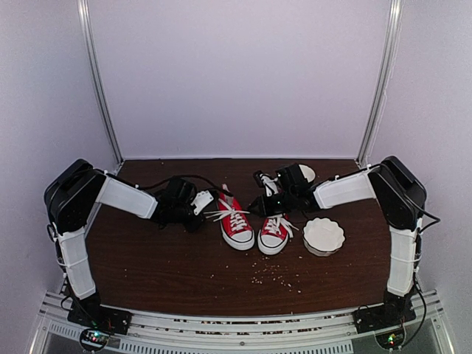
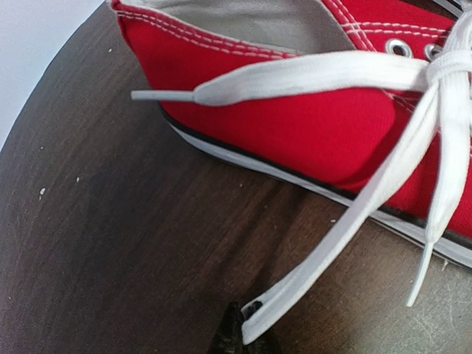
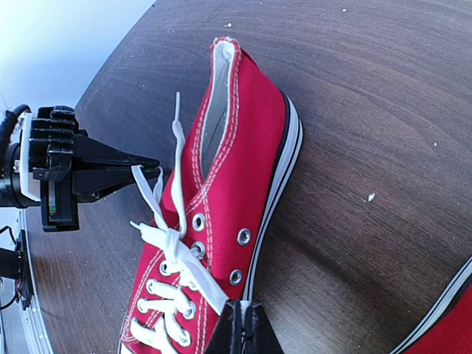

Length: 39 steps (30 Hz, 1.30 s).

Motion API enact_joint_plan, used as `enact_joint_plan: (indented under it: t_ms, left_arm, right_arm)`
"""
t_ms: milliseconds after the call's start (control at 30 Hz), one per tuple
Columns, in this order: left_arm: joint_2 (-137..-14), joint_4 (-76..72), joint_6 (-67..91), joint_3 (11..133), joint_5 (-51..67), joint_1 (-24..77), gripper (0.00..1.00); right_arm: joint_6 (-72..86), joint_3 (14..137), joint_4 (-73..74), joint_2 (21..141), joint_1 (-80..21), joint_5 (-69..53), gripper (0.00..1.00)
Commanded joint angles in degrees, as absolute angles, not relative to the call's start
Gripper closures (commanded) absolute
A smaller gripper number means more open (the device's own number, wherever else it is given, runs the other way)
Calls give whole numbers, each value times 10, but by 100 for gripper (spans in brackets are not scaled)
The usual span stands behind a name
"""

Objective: Tie the shoes
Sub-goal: Pull the loops with the shoelace from the shoe, then reset both arms

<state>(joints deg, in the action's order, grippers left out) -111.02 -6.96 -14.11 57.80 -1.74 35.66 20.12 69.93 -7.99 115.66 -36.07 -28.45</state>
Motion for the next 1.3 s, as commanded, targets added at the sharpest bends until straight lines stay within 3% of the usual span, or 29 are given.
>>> enact_joint_plan:
  t_ms: [0, 233, 300, 367, 467, 600, 867, 967, 1033, 1100, 1267]
  left_arm:
    - [-1100, -51, -137, 572, -24, 345, 100]
    - [-1090, -56, -163, 574, 29, 367, 100]
    - [-1075, -78, -186, 559, 28, 389, 74]
    - [-1057, -97, -200, 543, 25, 407, 55]
    - [-1028, -114, -194, 527, 28, 413, 38]
    - [-985, -121, -189, 498, 33, 412, 25]
    - [-877, -164, -125, 419, -37, 399, 12]
    - [-831, -159, -73, 395, -81, 368, 3]
    - [-799, -164, -40, 370, -109, 347, 2]
    - [-765, -172, -3, 342, -132, 323, 2]
    - [-694, -166, 81, 287, -174, 231, 2]
  right_arm:
    - [192, 692, -53, 1151, -350, -257, 100]
    - [196, 707, -58, 1156, -351, -286, 100]
    - [200, 714, -62, 1155, -352, -303, 93]
    - [209, 711, -81, 1147, -353, -322, 83]
    - [215, 707, -100, 1127, -352, -331, 70]
    - [207, 699, -97, 1084, -352, -321, 58]
    - [174, 630, -99, 949, -327, -250, 42]
    - [179, 567, -125, 880, -292, -197, 29]
    - [185, 513, -139, 833, -264, -147, 11]
    - [181, 467, -140, 788, -242, -81, 2]
    - [174, 361, -153, 675, -198, 73, 0]
